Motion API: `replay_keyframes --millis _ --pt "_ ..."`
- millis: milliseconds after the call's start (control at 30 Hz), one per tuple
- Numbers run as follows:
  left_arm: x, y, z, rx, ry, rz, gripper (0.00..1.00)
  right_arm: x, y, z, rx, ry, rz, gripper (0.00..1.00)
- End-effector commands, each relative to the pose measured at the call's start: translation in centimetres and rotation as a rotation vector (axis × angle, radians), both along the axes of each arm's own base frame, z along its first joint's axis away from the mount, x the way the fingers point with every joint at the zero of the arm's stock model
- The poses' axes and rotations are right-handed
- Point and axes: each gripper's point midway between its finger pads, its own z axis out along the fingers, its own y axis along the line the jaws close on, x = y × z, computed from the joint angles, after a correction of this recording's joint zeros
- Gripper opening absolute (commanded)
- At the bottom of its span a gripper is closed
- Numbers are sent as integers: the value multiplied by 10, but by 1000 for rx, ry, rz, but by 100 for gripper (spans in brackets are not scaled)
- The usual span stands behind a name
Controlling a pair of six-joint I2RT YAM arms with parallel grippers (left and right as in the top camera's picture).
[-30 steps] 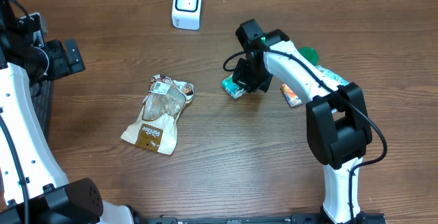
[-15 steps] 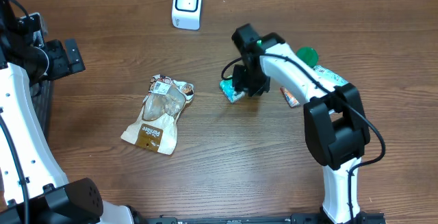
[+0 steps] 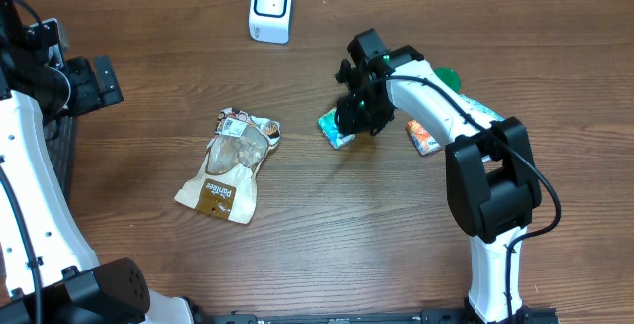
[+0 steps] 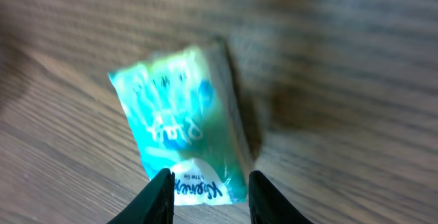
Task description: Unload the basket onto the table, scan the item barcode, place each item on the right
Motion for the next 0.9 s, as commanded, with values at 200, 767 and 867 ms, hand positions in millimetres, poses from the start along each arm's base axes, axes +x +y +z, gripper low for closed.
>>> replay_keyframes --millis 200,767,867 --pt "1 -2 5 7 -14 -21 100 -11 0 -27 15 67 12 11" --pt "1 -2 5 7 -14 -21 100 -9 57 137 876 208 52 4" --pt "1 -2 5 7 -14 -21 100 -1 42 178 1094 221 57 4"
